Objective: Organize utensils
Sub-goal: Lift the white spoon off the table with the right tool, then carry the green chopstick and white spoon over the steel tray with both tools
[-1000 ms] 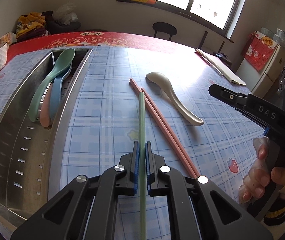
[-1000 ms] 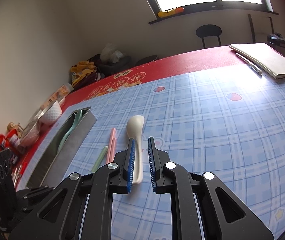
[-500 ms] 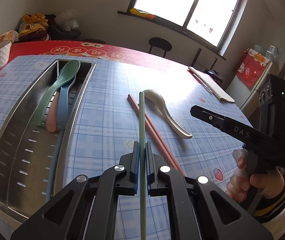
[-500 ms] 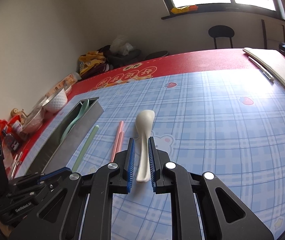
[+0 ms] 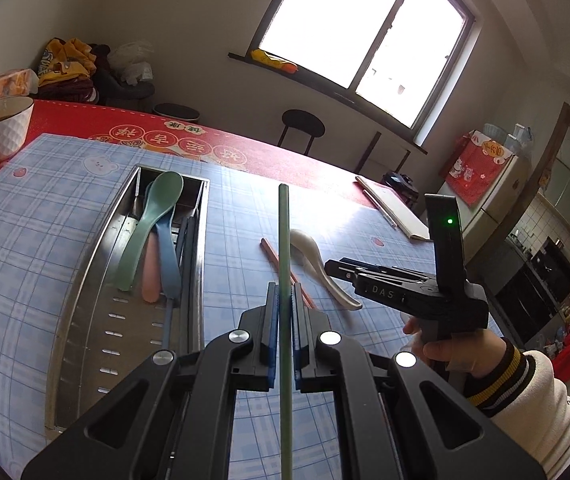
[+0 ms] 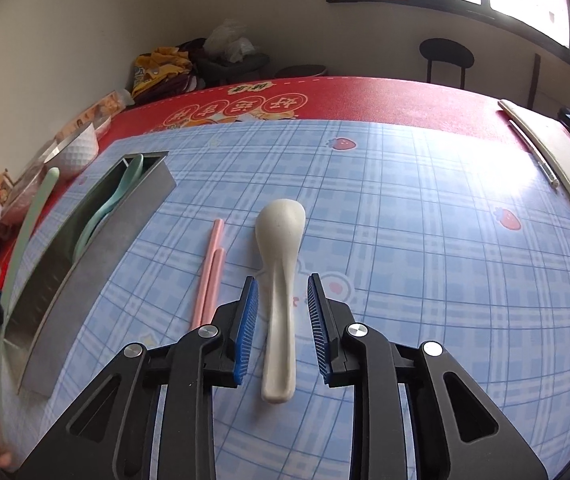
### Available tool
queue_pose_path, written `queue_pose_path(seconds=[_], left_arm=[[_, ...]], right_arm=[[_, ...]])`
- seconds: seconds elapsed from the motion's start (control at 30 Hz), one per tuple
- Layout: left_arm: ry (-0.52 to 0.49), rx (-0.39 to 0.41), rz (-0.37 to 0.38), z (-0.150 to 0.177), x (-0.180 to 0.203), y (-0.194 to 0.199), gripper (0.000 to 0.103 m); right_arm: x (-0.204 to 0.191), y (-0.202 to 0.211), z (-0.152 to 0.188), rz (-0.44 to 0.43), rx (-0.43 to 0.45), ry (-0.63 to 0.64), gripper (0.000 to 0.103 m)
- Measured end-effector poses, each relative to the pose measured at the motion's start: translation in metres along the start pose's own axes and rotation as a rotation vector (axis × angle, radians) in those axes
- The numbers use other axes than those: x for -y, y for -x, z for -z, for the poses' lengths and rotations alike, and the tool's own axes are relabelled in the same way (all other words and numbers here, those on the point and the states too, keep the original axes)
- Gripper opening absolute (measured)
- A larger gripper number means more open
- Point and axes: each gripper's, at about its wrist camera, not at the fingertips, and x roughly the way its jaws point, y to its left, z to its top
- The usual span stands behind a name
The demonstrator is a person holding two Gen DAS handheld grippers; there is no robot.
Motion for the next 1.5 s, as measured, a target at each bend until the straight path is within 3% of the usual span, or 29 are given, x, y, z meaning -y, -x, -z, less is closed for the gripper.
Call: queue_pose_path(seconds=[0.17,0.53,0.67,0.9,0.93,0.97,1.03,1.23,1.37,1.5], left_arm=[[0.022,0.009,0.001,0.002,-0.011,0.005,0.006],[0.049,0.017,0.008,0.001,-0.022,0.01,0.006],[0.056,0.02,0.001,0.001,-0.025,0.014,0.006],[0.088,0.032,-0.015,-0.008,-0.041,0.021,0.006],[0.093,0.032,-0.018,-0.01,-0.043,0.022,0.006],[0.098,0.033,-0.023,-0.012,-0.046,0.023,0.006],[0.107,0.038,-0.037,-0.015,-0.05,0.025,0.006],[0.112,0.049,-0.077,-0.02,-0.057,0.033,0.006],[0.12,0.054,-0.09,-0.021,-0.059,0.035,0.006],[0.127,0.052,-0.091,-0.022,-0.059,0.032,0.006]], right_arm=[[-0.01,-0.019,-0.004,0.059,-0.058,0.053,0.026],[-0.017,-0.025,-0.01,0.107,-0.056,0.056,0.025],[-0.016,-0.02,-0.007,0.081,-0.041,0.043,0.019],[-0.018,0.019,-0.009,-0.023,0.092,-0.036,0.019],[-0.021,0.023,-0.009,-0.037,0.109,-0.036,0.017],[-0.024,0.026,-0.009,-0.05,0.123,-0.035,0.0],[-0.03,0.031,-0.008,-0.069,0.151,-0.037,0.0],[-0.031,0.014,-0.009,-0.107,0.112,-0.051,0.0],[-0.036,0.004,-0.019,-0.065,0.091,0.044,0.003],[-0.063,-0.018,-0.03,0.04,0.025,0.282,0.003]])
